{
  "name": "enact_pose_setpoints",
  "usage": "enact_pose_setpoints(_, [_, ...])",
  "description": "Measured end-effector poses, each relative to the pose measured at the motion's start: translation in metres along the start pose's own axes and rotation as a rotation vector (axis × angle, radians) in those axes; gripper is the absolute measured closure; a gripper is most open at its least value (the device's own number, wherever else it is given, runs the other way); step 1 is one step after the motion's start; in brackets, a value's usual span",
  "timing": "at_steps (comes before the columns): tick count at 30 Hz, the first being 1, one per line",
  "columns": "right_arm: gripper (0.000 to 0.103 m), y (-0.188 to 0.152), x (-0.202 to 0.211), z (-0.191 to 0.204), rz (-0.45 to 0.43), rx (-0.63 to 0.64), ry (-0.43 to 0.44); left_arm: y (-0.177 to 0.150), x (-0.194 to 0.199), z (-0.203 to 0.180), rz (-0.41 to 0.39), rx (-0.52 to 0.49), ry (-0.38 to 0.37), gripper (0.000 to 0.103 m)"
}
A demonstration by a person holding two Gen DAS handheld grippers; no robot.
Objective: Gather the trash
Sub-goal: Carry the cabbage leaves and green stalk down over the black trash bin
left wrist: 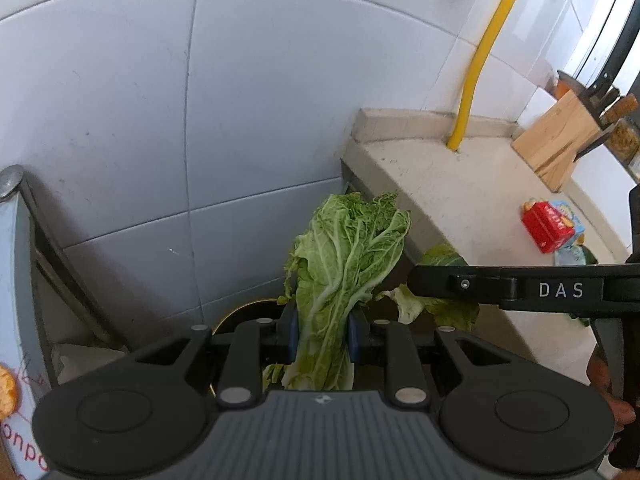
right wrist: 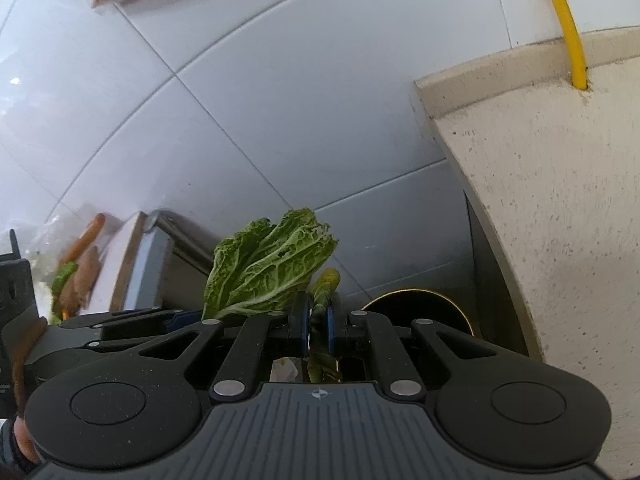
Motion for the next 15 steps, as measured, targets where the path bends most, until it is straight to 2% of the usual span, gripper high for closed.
enact_pose_setpoints(7, [0.091, -0.006, -0.016, 0.001, 0.024, -0.016, -0.025, 0.001, -0.012, 0.002, 0.007, -0.024, 0.018, 0.084])
enact_pose_setpoints(15, [0.091, -0.005, -0.028, 0.008, 0.031, -0.009, -0.062, 0.011, -0.022, 0.010, -0.036, -0.024, 0.026, 0.084])
Point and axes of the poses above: each gripper's, at about its wrist camera, not at the fingertips, and x roughly against the way its jaws point, z to its left, y to its top, the point moved 4 cm from there along -x, roughly the way its jaws point, and after that the axes turned 9 degrees about x, right-handed, at the moved point
